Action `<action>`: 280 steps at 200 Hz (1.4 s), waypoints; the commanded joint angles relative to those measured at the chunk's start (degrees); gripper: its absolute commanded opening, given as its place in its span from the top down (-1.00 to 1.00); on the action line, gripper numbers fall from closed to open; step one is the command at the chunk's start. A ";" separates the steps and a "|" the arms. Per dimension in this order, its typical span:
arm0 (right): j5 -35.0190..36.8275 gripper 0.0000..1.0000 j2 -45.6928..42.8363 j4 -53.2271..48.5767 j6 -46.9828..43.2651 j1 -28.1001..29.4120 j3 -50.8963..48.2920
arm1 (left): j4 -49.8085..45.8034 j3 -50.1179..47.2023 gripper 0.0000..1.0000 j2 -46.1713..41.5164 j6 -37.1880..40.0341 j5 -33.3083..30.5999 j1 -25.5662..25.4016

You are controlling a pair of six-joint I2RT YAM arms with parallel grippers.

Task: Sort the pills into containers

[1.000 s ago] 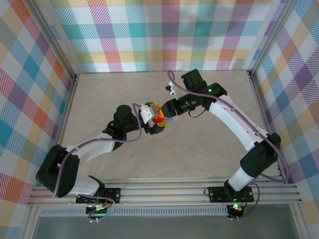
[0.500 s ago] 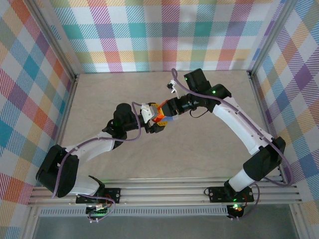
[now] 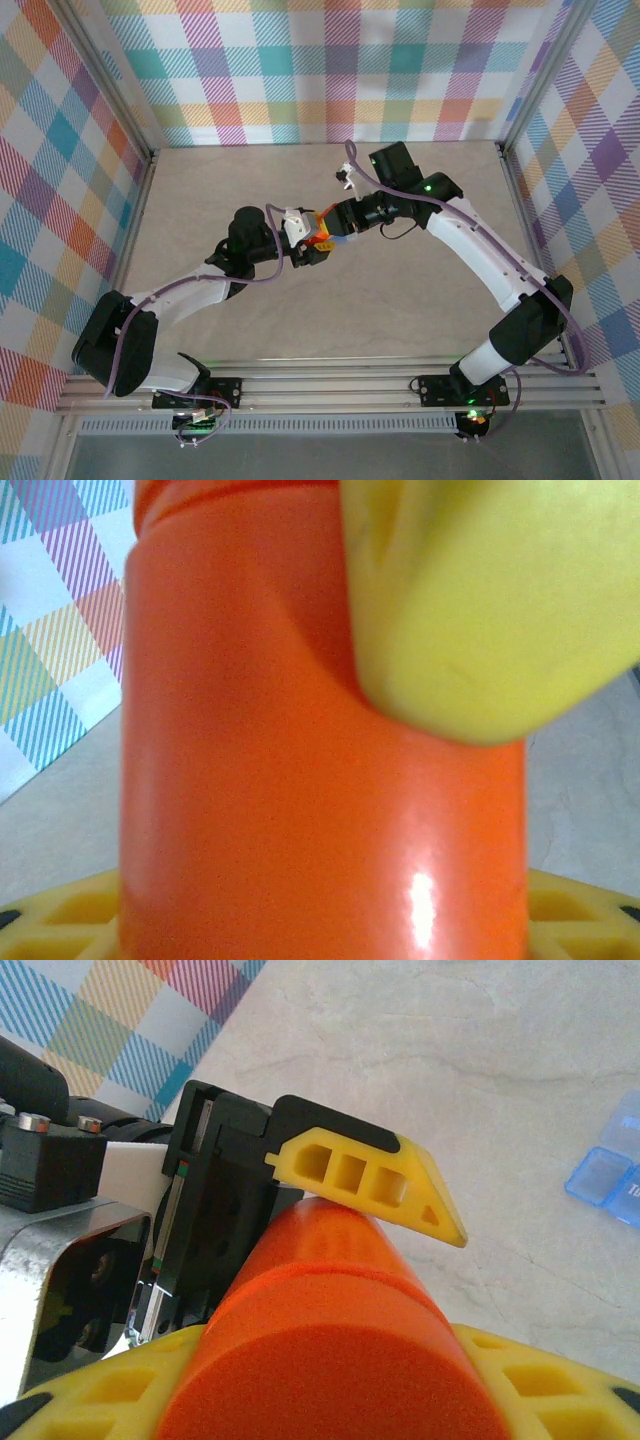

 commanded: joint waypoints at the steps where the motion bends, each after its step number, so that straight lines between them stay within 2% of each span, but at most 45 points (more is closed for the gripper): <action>1: -2.07 0.16 -1.04 1.76 0.73 -0.38 -0.23 | -0.47 1.62 -0.17 -0.34 1.32 1.19 -0.64; 32: 0.36 0.11 -1.34 1.08 0.31 -0.38 -0.26 | -0.75 1.27 0.01 -0.47 1.32 -0.89 -0.73; 51: 2.16 -0.06 -1.71 0.85 0.44 -0.36 -0.28 | -0.48 0.94 0.15 -0.81 1.32 -1.98 -0.82; 64: 3.26 -0.15 -2.15 0.39 0.08 -0.53 -0.03 | -0.28 0.58 0.32 -1.04 1.24 -2.80 -0.82; 91: 5.45 -0.22 -3.86 -1.40 -1.09 -1.57 1.40 | 1.90 -0.67 0.70 -1.31 0.27 -5.34 -0.56; 102: 6.24 -0.29 -4.63 -2.08 -1.36 -2.10 2.03 | 3.00 -1.07 0.84 -1.51 -1.30 -6.71 -0.31; 110: 6.98 -0.33 -5.34 -2.29 -1.32 -2.42 2.22 | 3.98 -1.36 0.86 -1.59 -2.84 -8.14 -0.14; 117: 7.73 -0.38 -5.89 -2.17 -1.17 -2.65 2.25 | 5.08 -1.60 1.00 -1.77 -4.05 -9.07 0.12; 135: 9.17 -0.43 -7.37 0.61 0.74 -2.75 1.13 | 8.36 -2.40 1.00 -1.42 -7.11 -13.50 0.52; 158: 12.65 -0.49 -7.91 10.48 9.24 -2.74 -1.75 | 16.01 -3.83 1.00 0.27 -11.78 -21.74 0.50; 177: 13.49 -0.50 -5.79 18.26 16.60 -2.43 -2.88 | 20.84 -3.85 1.00 2.15 -14.03 -27.25 0.50; 197: 14.43 -0.48 -1.63 21.30 21.47 -1.99 -0.06 | 25.14 -3.92 1.00 3.70 -16.50 -30.47 0.50; 247: 15.46 -0.48 6.09 21.31 21.24 1.21 8.27 | 26.28 -2.19 1.00 6.10 -16.48 -25.09 0.50; 280: 19.14 -0.47 7.38 20.41 18.98 3.20 9.30 | 26.63 -1.64 1.00 7.01 -16.93 -24.70 0.41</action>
